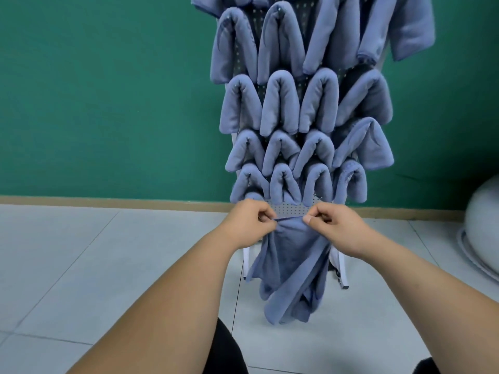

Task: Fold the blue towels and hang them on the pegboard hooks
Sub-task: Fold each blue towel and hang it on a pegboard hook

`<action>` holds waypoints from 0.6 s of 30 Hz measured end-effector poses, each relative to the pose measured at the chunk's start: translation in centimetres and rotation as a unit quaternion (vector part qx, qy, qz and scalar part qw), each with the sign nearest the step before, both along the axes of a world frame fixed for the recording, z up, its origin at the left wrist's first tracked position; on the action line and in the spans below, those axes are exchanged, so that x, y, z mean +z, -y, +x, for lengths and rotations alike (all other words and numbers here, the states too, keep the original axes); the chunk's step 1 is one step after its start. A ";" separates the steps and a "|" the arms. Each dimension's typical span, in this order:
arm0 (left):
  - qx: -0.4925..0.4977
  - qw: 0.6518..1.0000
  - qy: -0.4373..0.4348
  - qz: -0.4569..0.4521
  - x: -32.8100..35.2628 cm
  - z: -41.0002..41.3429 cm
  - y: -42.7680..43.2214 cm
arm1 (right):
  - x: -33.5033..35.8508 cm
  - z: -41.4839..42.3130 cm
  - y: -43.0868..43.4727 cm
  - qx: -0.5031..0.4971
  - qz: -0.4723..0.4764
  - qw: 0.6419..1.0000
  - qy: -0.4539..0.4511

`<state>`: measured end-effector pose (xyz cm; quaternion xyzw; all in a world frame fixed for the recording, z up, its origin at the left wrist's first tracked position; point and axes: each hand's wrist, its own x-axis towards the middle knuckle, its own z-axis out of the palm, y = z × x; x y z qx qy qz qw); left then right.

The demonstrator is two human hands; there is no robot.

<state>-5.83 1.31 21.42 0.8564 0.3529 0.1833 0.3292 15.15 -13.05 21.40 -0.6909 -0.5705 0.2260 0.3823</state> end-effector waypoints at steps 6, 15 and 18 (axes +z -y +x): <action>-0.005 0.999 -0.034 0.019 0.5 0.1 -0.2 | 0.8 2.5 1.4 -0.028 0.004 0.999 0.020; 0.018 0.996 -0.074 0.041 0.6 -0.6 -1.4 | 2.4 7.5 3.4 -0.090 0.040 0.995 -0.008; 0.028 0.999 -0.031 0.029 0.5 -0.8 -2.1 | 2.1 9.0 3.8 -0.126 0.035 0.991 -0.030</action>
